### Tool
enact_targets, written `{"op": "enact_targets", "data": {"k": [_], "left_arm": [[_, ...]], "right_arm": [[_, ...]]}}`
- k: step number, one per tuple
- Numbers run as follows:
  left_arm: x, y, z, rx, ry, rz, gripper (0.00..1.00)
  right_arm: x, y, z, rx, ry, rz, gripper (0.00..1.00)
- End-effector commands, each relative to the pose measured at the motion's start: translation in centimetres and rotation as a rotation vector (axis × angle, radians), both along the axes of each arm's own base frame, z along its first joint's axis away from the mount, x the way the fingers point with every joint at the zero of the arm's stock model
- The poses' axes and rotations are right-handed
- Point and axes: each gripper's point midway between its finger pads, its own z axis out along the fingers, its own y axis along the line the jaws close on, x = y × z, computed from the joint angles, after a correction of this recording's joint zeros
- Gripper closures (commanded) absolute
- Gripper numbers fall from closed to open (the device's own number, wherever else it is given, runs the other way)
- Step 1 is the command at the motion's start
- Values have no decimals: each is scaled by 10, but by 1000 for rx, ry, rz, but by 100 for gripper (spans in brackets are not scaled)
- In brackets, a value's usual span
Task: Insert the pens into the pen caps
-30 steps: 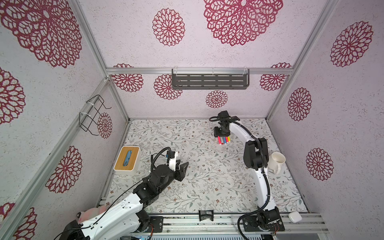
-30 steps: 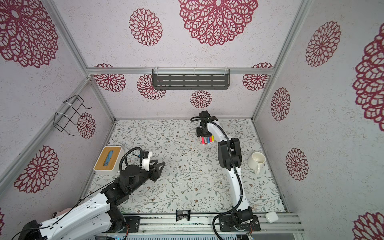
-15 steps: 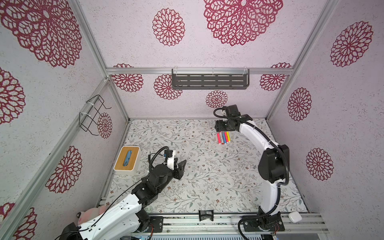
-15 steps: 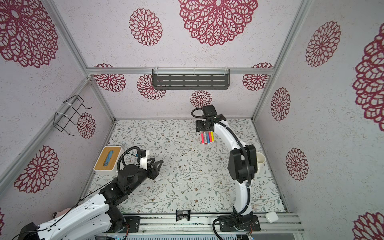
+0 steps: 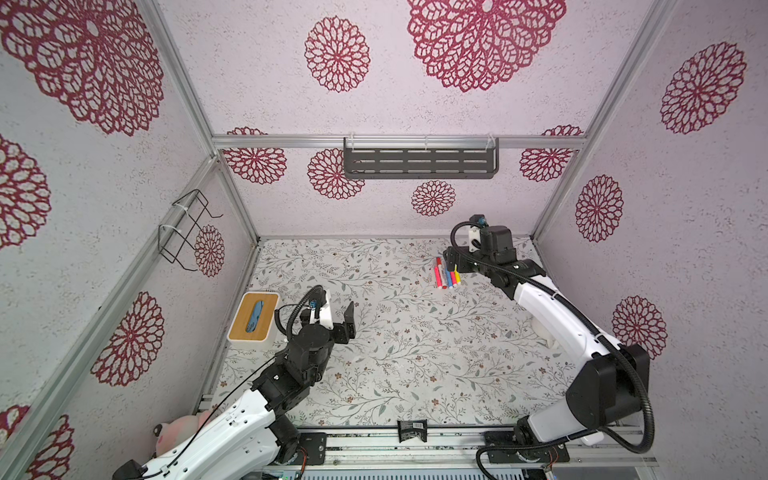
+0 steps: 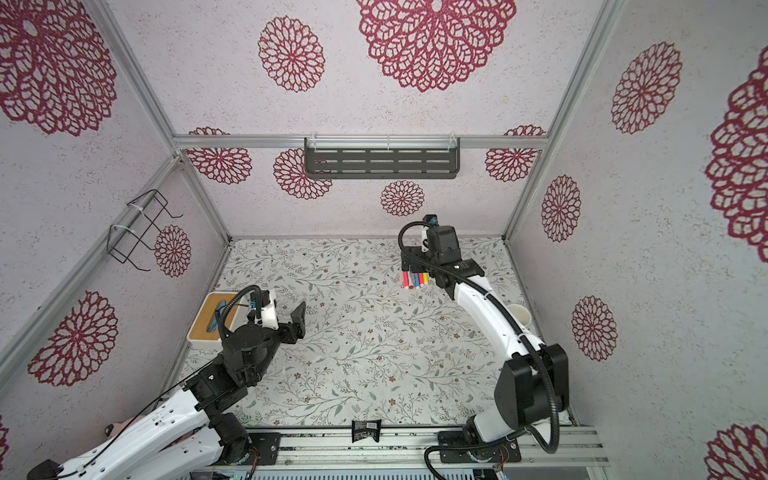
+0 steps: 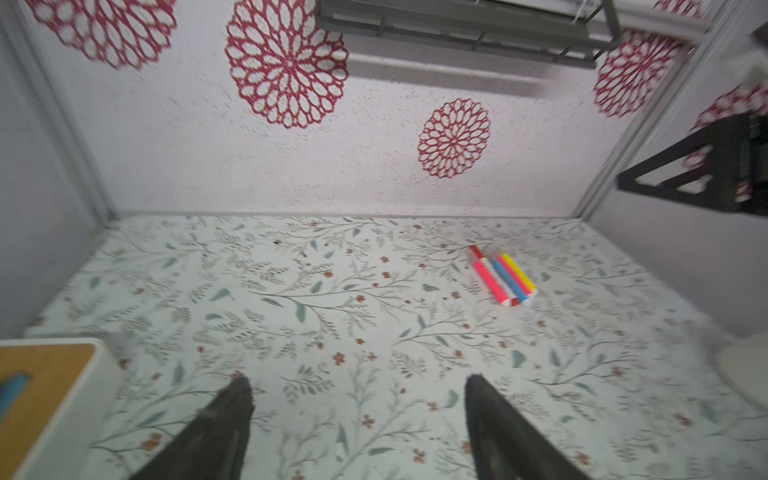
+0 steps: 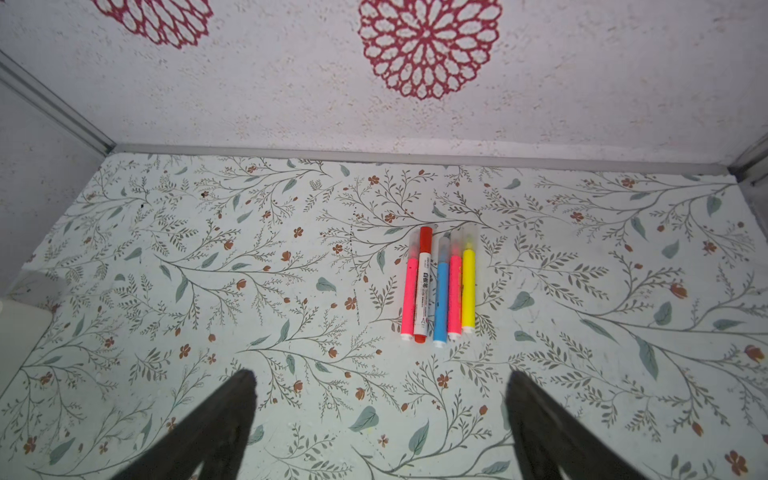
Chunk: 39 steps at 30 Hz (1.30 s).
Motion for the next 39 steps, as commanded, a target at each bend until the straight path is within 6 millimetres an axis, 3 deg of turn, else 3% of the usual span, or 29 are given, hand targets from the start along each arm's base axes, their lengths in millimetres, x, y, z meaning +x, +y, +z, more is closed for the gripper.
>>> {"op": "enact_targets", "data": {"k": [1, 14, 20, 27, 39], "left_arm": [[5, 23, 8, 83, -22, 125, 3], [11, 35, 4, 206, -23, 208, 2], [11, 50, -3, 252, -24, 287, 2], [10, 62, -12, 258, -14, 341, 2], [6, 88, -29, 312, -6, 453, 2]], "right_arm": [[-6, -16, 43, 28, -187, -60, 1], [-61, -58, 41, 19, -410, -163, 1], [-83, -75, 8, -3, -421, -209, 1], [-111, -92, -11, -31, -490, -236, 1], [-151, -122, -59, -106, -490, -308, 1]]}}
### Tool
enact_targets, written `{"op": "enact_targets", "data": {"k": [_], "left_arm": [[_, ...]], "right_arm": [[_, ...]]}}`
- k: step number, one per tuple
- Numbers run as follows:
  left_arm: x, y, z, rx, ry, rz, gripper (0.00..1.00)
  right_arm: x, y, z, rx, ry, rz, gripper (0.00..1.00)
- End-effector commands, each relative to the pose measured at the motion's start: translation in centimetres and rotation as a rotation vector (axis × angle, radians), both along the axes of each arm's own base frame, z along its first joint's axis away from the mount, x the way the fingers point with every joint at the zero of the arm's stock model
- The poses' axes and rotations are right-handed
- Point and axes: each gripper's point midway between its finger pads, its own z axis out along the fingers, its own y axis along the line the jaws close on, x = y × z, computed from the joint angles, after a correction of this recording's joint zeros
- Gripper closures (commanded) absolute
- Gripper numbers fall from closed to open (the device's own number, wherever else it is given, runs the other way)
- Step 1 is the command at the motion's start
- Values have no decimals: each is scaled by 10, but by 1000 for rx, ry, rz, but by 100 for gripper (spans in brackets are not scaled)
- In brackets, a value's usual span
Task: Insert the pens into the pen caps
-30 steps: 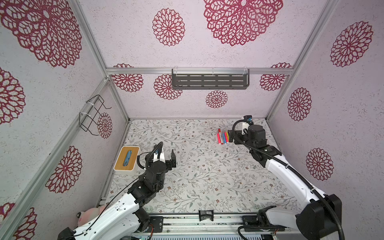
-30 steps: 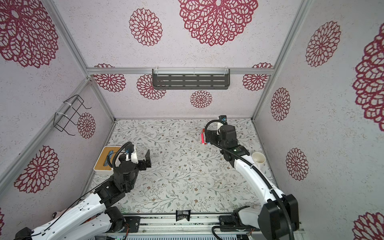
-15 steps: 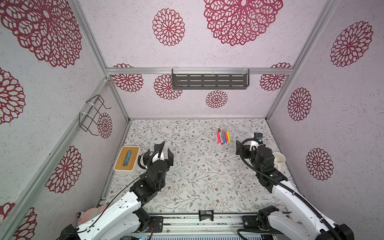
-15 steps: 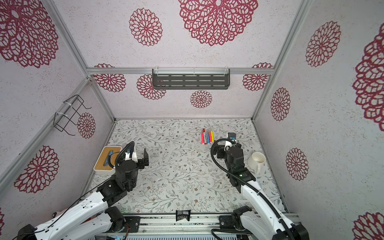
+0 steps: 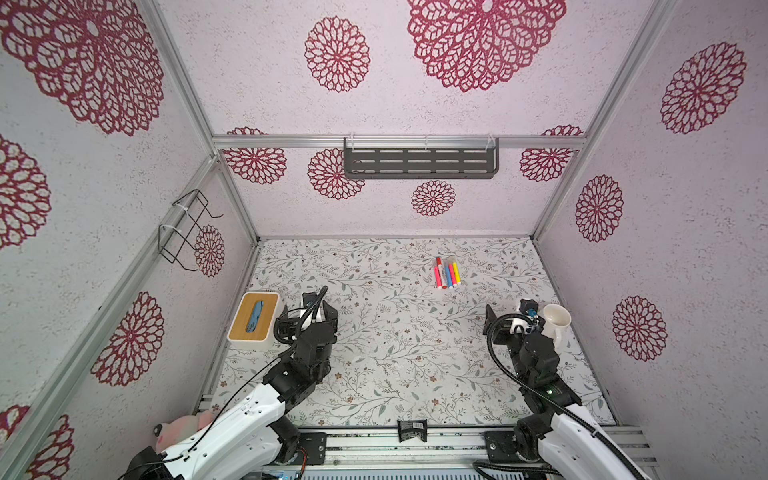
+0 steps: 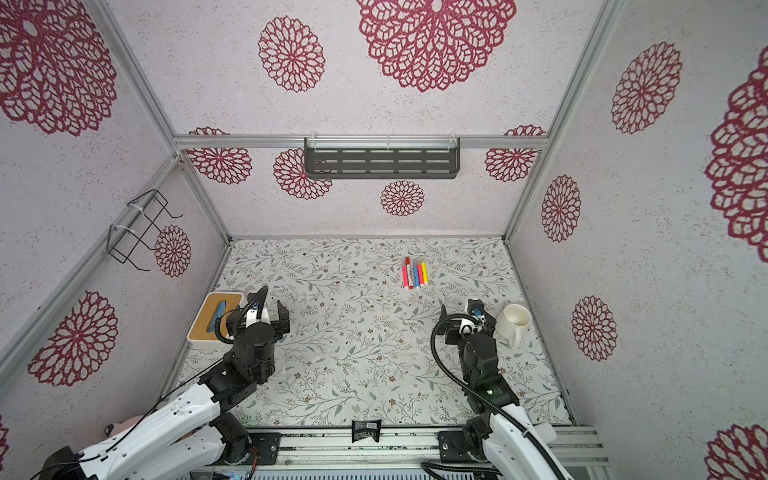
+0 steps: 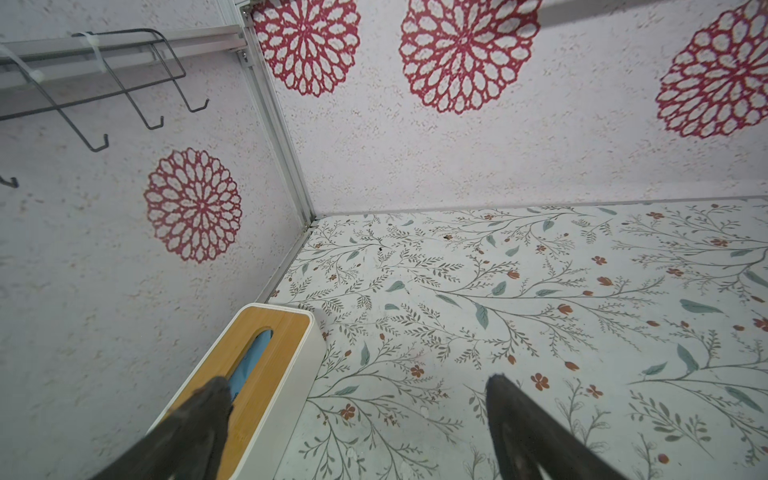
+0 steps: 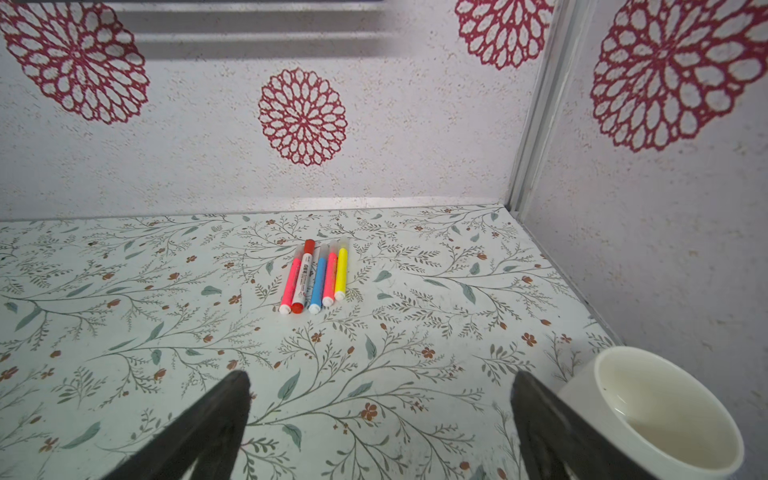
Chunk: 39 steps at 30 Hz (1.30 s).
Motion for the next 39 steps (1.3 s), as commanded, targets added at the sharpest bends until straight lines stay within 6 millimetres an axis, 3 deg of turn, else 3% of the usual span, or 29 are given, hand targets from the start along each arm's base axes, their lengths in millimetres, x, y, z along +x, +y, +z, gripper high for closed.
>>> {"op": "enact_targets", "data": {"k": [1, 11, 21, 27, 39], "left_arm": [[-1, 7, 1, 5, -28, 24, 3], [-11, 23, -19, 52, 5, 70, 2], [-21, 39, -48, 51, 34, 104, 2], [-28, 50, -59, 17, 30, 131, 2], [-44, 70, -50, -17, -50, 206, 2]], "right_arm": [[-9, -12, 3, -22, -29, -49, 1], [-30, -37, -34, -33, 32, -156, 1], [-40, -47, -65, -23, 89, -205, 1], [-43, -52, -63, -14, 65, -231, 1], [-43, -72, -63, -27, 70, -368, 1]]}}
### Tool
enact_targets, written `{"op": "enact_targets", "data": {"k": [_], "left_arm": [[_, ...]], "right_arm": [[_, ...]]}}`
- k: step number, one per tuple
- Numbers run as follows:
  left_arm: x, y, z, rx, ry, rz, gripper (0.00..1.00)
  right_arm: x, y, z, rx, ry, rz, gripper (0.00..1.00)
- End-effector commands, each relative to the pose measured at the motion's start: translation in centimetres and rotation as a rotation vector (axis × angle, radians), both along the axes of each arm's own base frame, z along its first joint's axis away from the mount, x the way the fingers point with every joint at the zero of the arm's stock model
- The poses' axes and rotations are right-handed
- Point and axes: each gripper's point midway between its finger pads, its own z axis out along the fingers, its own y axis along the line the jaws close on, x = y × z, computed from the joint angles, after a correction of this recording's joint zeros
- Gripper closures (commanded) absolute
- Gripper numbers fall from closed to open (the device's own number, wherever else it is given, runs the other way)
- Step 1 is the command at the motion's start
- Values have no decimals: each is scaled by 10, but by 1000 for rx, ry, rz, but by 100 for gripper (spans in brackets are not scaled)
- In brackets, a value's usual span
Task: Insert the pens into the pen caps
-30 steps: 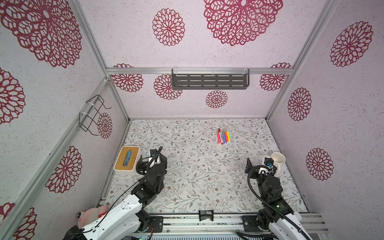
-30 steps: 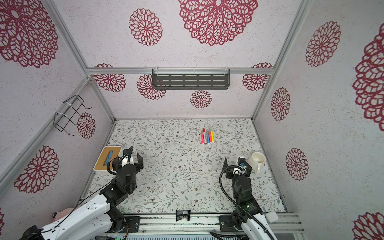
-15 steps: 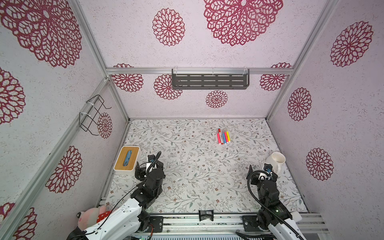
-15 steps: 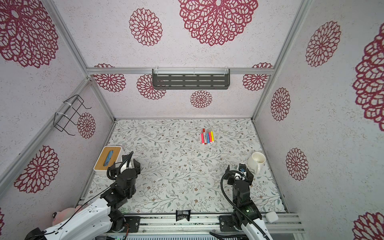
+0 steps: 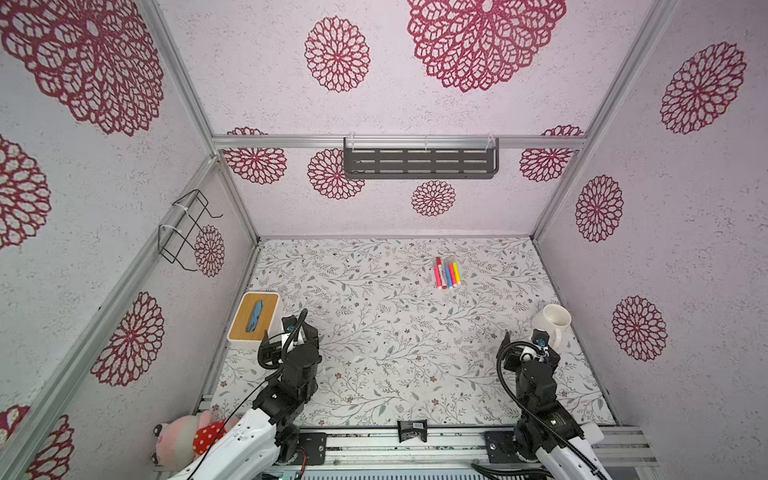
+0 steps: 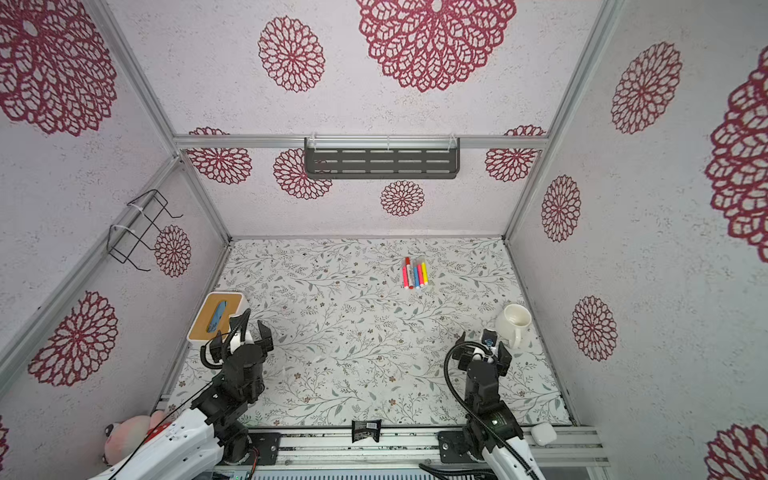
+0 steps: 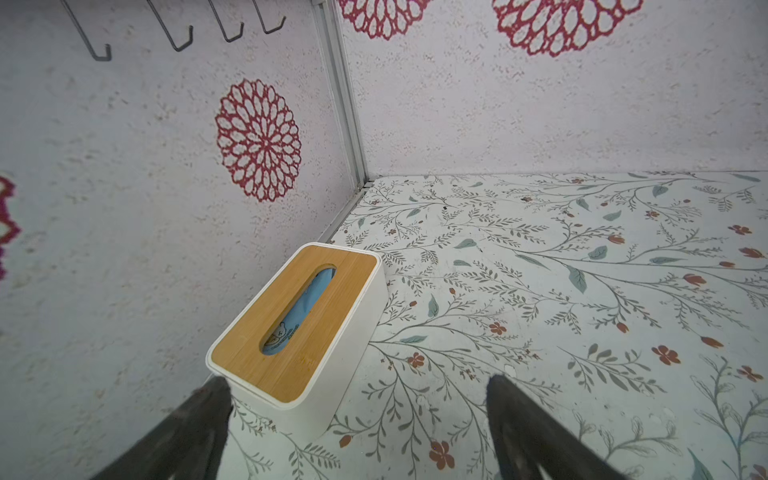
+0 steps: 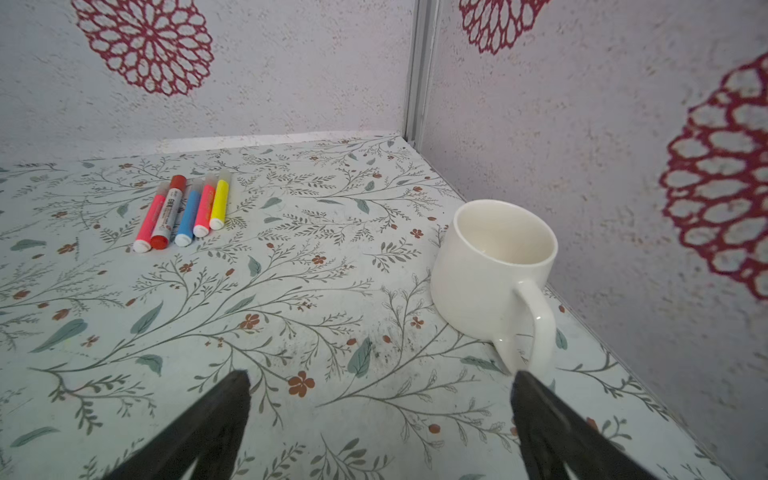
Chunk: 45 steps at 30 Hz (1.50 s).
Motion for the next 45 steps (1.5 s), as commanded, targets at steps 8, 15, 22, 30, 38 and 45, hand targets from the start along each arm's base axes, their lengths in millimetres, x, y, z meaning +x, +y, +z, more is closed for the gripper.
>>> {"op": "enact_targets", "data": {"k": [8, 15, 22, 30, 38, 45], "left_arm": [[-13, 20, 7, -20, -110, 56, 2], [-14, 27, 8, -36, -162, 52, 2], [-7, 34, 8, -61, -199, 59, 2], [2, 45, 5, -93, -239, 89, 2], [9, 54, 3, -121, -268, 107, 2], [12, 64, 2, -151, -303, 118, 2]], "right_arm": [[7, -17, 23, -36, -124, -123, 1], [10, -16, 28, -47, -199, -116, 1], [15, -16, 29, -38, -241, -97, 1], [19, -21, 31, -14, -291, -103, 1], [29, -25, 32, -15, -285, -115, 1], [32, -30, 34, -9, -302, -137, 2]]}}
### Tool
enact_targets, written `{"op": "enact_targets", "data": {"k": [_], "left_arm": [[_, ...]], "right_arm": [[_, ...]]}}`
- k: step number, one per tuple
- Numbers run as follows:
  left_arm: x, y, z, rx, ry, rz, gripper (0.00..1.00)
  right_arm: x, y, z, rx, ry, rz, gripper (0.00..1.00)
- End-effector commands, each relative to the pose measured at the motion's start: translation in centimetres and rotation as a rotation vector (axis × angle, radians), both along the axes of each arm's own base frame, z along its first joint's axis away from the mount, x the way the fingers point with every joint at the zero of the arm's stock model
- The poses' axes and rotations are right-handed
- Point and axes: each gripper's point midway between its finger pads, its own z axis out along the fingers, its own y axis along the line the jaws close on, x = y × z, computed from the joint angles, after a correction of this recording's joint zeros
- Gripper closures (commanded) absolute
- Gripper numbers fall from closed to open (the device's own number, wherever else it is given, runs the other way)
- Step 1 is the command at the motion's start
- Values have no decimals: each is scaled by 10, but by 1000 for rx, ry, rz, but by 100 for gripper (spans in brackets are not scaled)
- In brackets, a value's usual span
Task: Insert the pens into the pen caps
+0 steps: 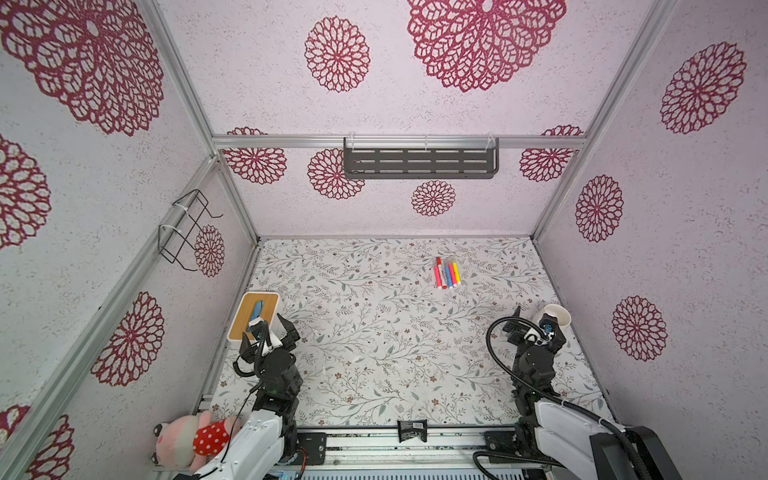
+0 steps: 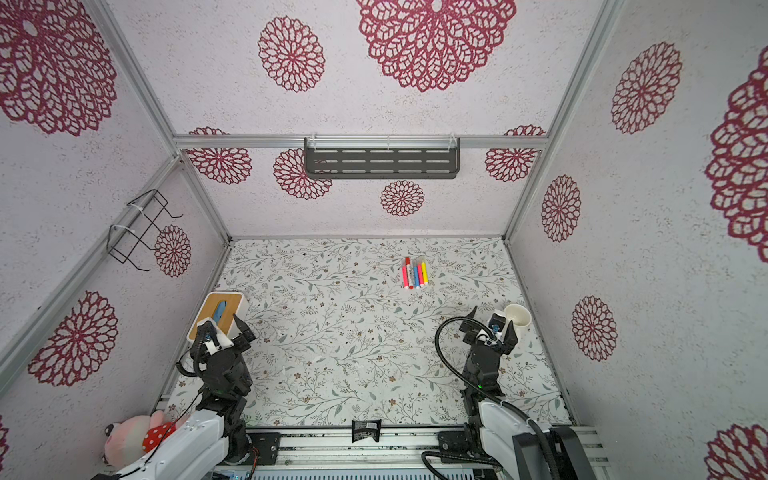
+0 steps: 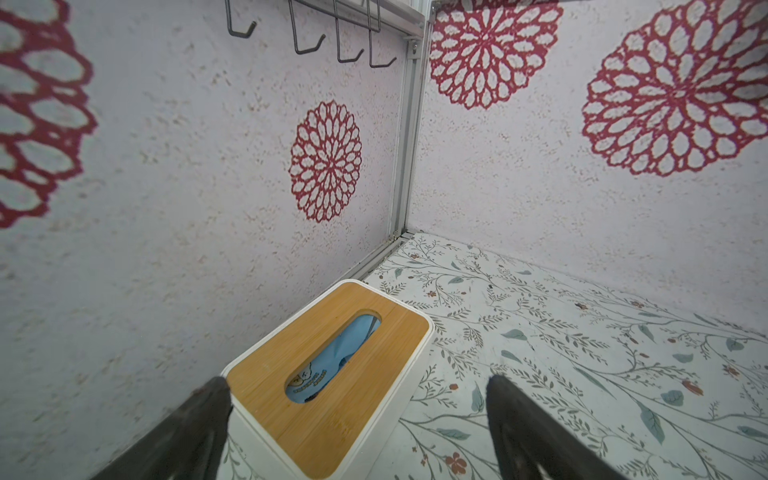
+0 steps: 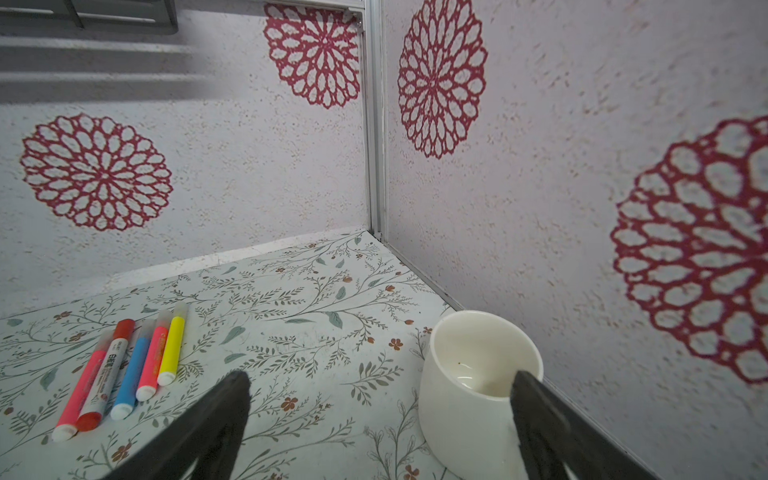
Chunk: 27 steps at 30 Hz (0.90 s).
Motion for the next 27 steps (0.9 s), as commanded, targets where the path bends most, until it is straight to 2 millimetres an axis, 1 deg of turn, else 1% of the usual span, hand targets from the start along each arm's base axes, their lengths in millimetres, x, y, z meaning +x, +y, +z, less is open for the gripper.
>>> {"op": "enact_targets", "data": {"k": [1, 9, 14, 20, 24, 27], "left_arm": [[1, 3, 1, -23, -47, -11, 2], [11, 6, 1, -22, -63, -13, 2], [21, 5, -1, -15, -72, -28, 2], [31, 4, -2, 7, -95, -33, 2], [43, 1, -1, 15, -86, -48, 2], [46, 3, -4, 18, -72, -48, 2]], "right_arm": [[-17, -5, -16, -3, -6, -4, 2], [-15, -9, -12, -7, -41, -14, 2], [-15, -8, -9, -17, -71, -13, 2], [-13, -9, -9, -14, -72, -13, 2], [-11, -8, -9, -16, -70, -6, 2], [-4, -8, -13, -6, -58, 0, 2]]}}
